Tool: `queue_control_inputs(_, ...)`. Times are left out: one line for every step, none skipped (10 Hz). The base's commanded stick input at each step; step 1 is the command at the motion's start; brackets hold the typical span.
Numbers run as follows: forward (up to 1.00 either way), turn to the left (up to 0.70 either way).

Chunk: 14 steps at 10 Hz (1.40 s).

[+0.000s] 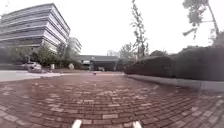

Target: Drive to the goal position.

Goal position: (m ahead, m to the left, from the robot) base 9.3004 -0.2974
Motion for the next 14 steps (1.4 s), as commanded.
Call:
queue_control_inputs(0.70,0.14)
queue_control_inputs(0.70,0.14)
queue_control_inputs(0.70,0.14)
queue_control_inputs(0.70,0.01)
queue_control_inputs(0.70,0.00)
queue_control_inputs(0.70,0.00)
queue_control_inputs(0.70,0.00)
queue_control_inputs(0.70,0.00)
queue_control_inputs(0.70,0.00)
queue_control_inputs(0.70,0.00)
queue_control_inputs(0.70,0.00)
queue_control_inputs(0.70,-0.04)
queue_control_inputs(0.70,-0.09)
queue_control_inputs(0.70,-0.14)
